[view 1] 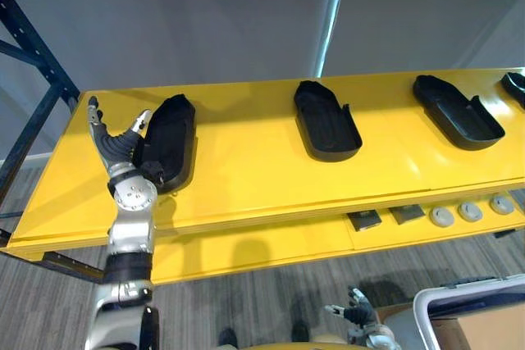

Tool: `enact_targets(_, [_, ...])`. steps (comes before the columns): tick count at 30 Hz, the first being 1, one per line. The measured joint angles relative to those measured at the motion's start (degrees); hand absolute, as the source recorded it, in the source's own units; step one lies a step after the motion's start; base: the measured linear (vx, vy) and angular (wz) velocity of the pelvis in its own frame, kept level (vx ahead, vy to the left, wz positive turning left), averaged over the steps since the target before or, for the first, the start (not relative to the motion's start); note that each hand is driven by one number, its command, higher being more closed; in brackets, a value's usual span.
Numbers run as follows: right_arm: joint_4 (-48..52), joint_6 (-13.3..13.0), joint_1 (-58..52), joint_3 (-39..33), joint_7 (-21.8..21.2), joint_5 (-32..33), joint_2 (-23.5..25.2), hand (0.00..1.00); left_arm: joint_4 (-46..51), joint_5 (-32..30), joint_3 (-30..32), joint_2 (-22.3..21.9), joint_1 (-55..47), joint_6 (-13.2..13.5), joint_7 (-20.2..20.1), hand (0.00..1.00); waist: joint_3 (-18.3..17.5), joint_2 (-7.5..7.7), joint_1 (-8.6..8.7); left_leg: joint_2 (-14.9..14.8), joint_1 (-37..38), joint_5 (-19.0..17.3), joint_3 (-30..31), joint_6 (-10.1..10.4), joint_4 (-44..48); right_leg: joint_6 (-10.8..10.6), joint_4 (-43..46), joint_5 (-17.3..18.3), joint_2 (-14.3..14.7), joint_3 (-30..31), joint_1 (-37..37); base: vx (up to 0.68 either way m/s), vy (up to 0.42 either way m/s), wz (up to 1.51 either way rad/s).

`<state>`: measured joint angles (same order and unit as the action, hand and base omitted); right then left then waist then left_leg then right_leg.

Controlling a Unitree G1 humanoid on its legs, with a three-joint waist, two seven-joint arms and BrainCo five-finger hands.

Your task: Walk over and take plastic housings, then place them on the shelf

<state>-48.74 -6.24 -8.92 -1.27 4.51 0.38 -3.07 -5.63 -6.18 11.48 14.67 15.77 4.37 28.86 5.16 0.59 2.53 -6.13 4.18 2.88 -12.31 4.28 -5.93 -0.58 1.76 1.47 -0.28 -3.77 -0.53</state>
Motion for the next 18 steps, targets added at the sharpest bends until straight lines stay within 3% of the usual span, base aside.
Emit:
enact_targets(1, [0.0,0.0,0.0,0.0,0.3,0.0,0.1,0.00,4.1,-2.1,-1.2,-1.8,-3.3,0.6,-0.2,1.00,0.1,-0.15,-0.14,0.0,0.0,0.0,0.1,0.0,0.0,0.0,0.0,0.0,0.0,-0.1,-0.1,0.00,0.000,0.05])
enact_targets(7, [-0.4,0.0,0.0,-0.4,0.4,-0.3,0.4,0.00,14.1,-8.4,-8.4,-5.9,-18.1,3.3,-3.9,1.00,0.2,-0.11,-0.42,0.0,0.0,0.0,0.8,0.0,0.0,0.0,0.0,0.0,-0.1,-0.8,-0.3,-0.01,0.001,0.05])
enact_targets(12, [-0.4,0.0,-0.4,-0.4,0.5,-0.5,0.5,0.00,14.1,-10.4,-12.1,-7.7,-24.5,4.3,-7.9,1.00,0.1,0.25,-1.77,0.1,-0.1,0.0,0.9,0.0,0.0,-0.9,0.0,0.5,-0.6,-0.9,-0.3,0.00,0.000,0.00])
enact_targets(18, [-0.3,0.0,-0.5,-0.4,0.5,-0.5,1.3,0.00,11.6,-10.6,-13.2,-8.5,-26.6,4.7,-9.9,1.00,-0.3,1.24,-2.06,0.3,-0.2,0.0,1.0,0.0,0.0,-0.9,0.0,0.3,-0.9,-1.1,-0.4,0.02,0.005,0.02])
